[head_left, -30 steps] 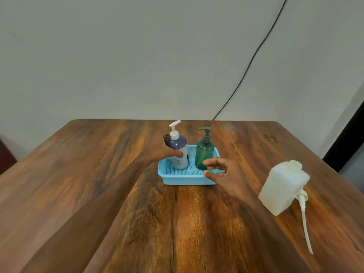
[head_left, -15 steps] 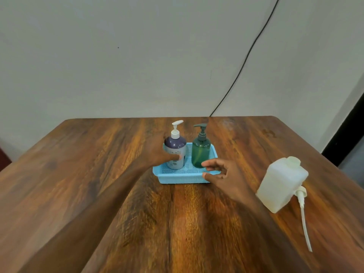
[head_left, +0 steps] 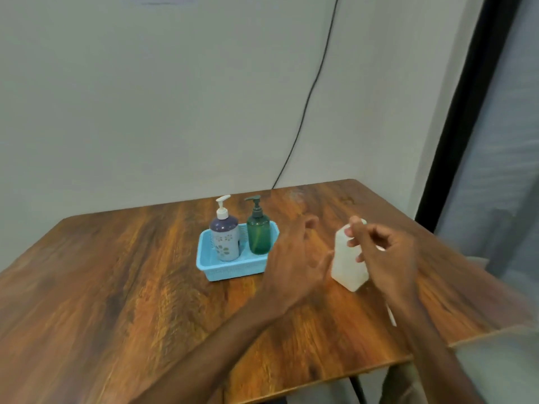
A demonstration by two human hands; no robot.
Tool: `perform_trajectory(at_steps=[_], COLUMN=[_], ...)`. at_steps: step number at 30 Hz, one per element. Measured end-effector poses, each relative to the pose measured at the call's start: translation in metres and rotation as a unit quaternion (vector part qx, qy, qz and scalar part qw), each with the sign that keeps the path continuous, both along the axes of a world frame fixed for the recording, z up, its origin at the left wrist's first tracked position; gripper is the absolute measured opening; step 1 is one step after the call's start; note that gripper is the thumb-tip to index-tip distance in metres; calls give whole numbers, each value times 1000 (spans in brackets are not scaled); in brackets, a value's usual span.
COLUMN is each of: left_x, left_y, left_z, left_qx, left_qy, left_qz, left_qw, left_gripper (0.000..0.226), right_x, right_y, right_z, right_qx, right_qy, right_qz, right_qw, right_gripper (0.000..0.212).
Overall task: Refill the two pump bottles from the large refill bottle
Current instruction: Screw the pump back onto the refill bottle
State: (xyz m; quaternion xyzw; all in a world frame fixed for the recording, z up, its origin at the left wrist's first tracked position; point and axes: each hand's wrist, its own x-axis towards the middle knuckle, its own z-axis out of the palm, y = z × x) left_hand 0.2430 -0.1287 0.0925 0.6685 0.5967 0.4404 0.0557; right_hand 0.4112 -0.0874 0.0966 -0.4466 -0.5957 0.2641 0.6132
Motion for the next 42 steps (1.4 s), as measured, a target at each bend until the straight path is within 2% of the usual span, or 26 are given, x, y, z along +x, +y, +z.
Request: perform_trajectory(at_steps=[3, 5, 7, 10, 11, 12, 14, 19, 23, 27, 32, 37, 42], left_x=[27, 38, 44, 52, 53, 52, 49, 18, -10, -30, -47, -58, -57], left_y=[28, 44, 58, 77, 81, 85, 88, 94, 87, 74, 64, 64, 61], left_z=[1, 4, 7, 1, -4, -9, -15, -16, -13, -19, -24, -25, -29], left_qx=[-89, -93, -78, -167, -179, -172, -157, -166, -114, -88, -82, -90, -87], left_qy=[71, 120, 128, 109, 124, 135, 127, 119, 112, 88, 88, 57, 39], left_qz=[-18, -25, -44, -68, -58, -46, -39, -71, -69, -67, -58, -53, -54], left_qw=[993, 988, 988, 978, 974, 975, 979, 976, 985, 990, 991, 993, 994], left_gripper=[88, 98, 103, 99, 98, 97, 93, 86, 78, 77, 83, 85, 86], right_x=[31, 48, 61, 70, 70, 69, 66, 53, 36, 11, -15, -26, -37], right_y=[6, 18, 33, 64, 74, 82, 95, 109, 105, 85, 52, 22, 11], right_z=[0, -7, -20, -49, -59, -66, -76, -84, -76, -56, 7, 65, 103], right_qx=[-39, -61, -88, -159, -198, -229, -253, -242, -278, -226, -92, 13, 71], right_qy=[84, 75, 24, -92, -134, -190, -271, -268, -268, -227, -129, -49, 7], right_qz=[-73, -94, -106, -87, -72, -61, -65, -88, -47, -23, 23, 62, 79], right_qw=[993, 991, 990, 979, 968, 953, 926, 928, 921, 947, 987, 997, 994], right_gripper=[46, 40, 21, 6, 8, 21, 34, 24, 20, 30, 39, 36, 32])
